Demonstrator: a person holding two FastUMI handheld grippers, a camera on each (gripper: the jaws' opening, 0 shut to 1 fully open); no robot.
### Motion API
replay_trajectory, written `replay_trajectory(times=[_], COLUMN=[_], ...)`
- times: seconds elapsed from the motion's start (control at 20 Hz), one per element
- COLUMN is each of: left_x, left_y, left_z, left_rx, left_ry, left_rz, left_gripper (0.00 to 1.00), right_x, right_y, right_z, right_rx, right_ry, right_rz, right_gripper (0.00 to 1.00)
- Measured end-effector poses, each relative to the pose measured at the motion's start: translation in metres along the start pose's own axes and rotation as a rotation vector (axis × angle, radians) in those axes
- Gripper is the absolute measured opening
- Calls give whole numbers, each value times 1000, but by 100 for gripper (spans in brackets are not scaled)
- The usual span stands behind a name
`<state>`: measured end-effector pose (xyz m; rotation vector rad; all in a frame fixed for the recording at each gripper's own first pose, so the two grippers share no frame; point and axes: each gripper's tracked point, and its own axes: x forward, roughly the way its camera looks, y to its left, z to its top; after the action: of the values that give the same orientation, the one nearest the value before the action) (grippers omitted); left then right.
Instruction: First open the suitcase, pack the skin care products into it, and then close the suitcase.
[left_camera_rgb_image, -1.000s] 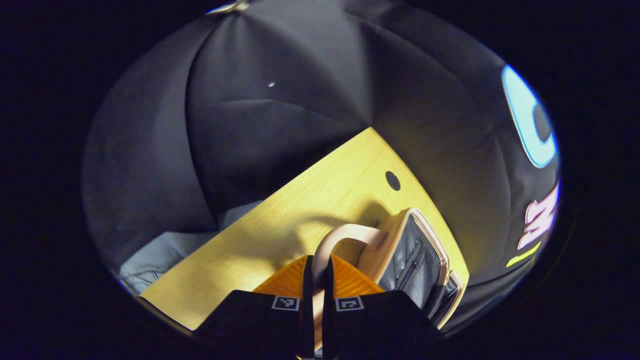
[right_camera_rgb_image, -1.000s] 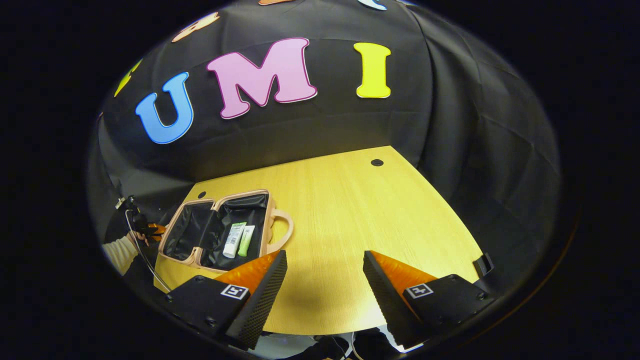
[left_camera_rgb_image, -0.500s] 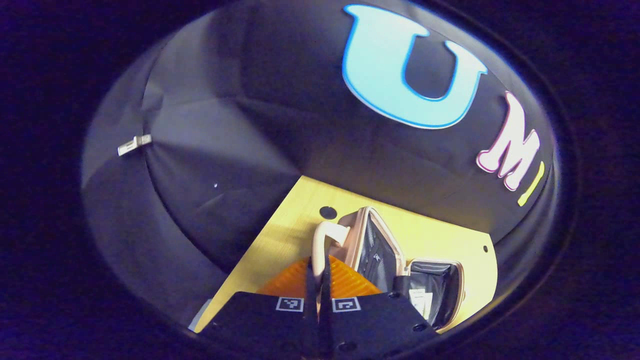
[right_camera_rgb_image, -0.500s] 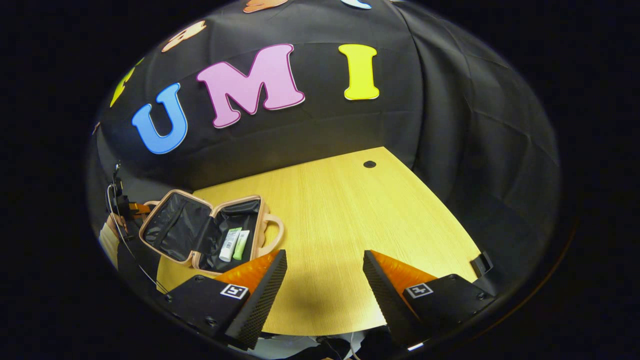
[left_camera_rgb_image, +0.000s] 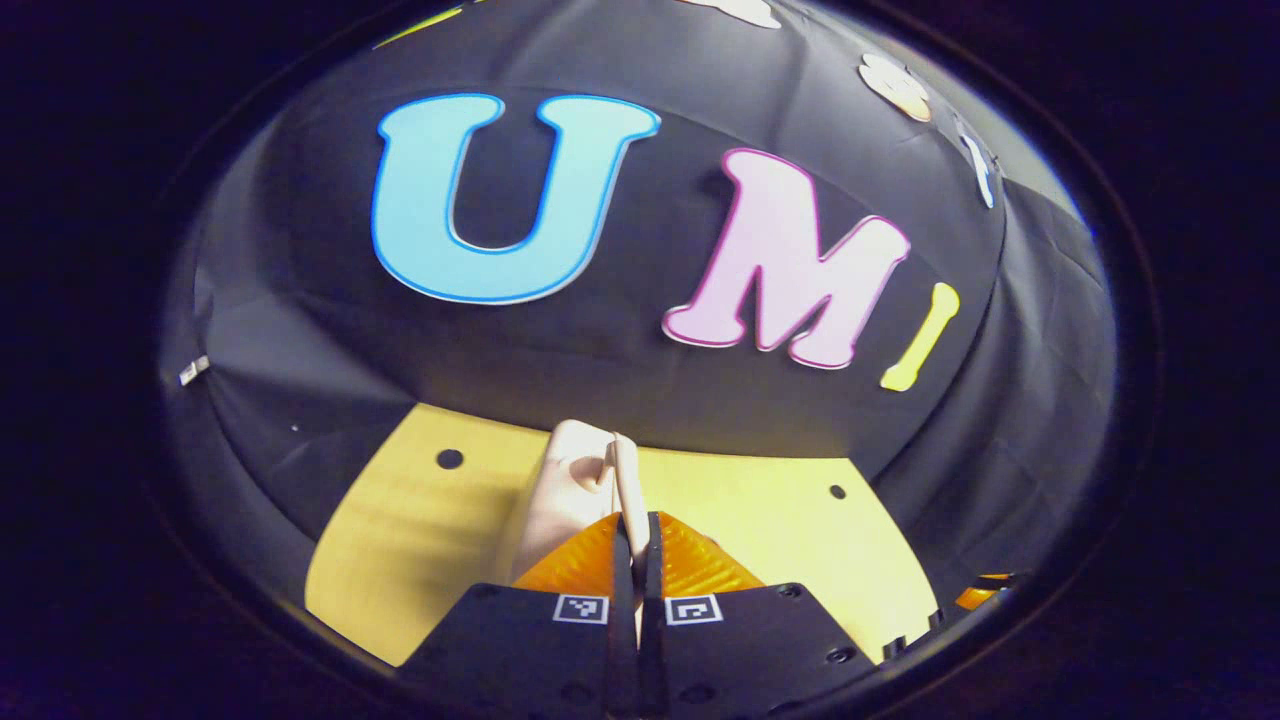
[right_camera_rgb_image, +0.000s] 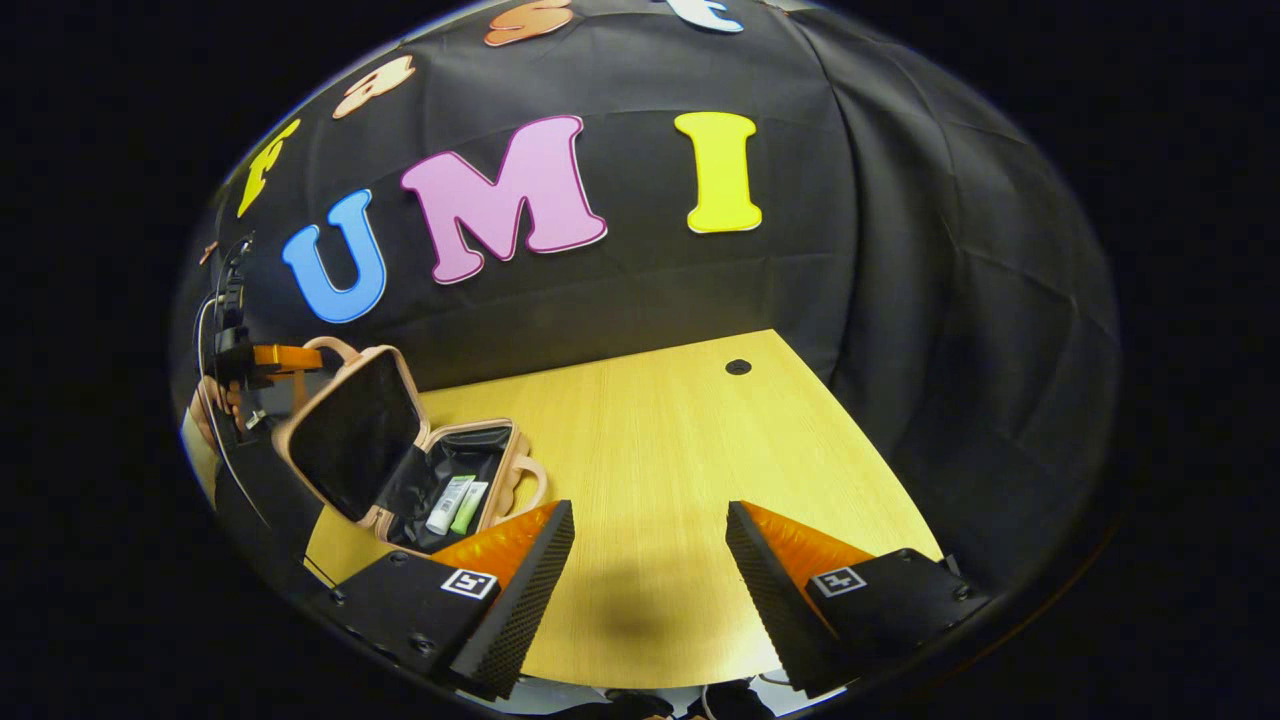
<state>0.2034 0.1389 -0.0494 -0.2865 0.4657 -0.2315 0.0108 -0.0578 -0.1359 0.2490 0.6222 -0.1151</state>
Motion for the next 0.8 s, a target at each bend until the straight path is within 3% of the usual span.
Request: replay_trajectory(times=[0.1, 0.25, 0.5, 0.55, 0.6, 0.65, 0.75, 0.8], left_x=[27, 68, 115, 121, 125, 128, 127, 126], left_y=[-49, -94, -109, -110, -111, -111, -117, -124], left_z=[-43, -108, -188, -200, -206, -211, -214, -212], left_rx=[-38, -66, -14, -8, -3, -5, -53, -88], left_ry=[57, 153, 288, 300, 300, 302, 301, 280], left_rz=[-69, -96, 7, 35, 55, 67, 60, 55], left_gripper=[6, 6, 7, 2, 12, 9, 18, 34], right_x=[-2, -7, -4, -3, -2, 0, 1, 2], right_y=[-20, -30, -39, -40, -43, -44, -45, -46], right_z=[4, 14, 9, 10, 12, 13, 18, 22], right_rx=[-41, -88, -77, -73, -77, -83, -101, -111], right_ry=[-9, -39, -42, -40, -42, -46, -66, -76], right_rz=[-17, 6, 69, 82, 94, 108, 133, 141], right_gripper=[97, 97, 97, 97, 97, 97, 97, 97])
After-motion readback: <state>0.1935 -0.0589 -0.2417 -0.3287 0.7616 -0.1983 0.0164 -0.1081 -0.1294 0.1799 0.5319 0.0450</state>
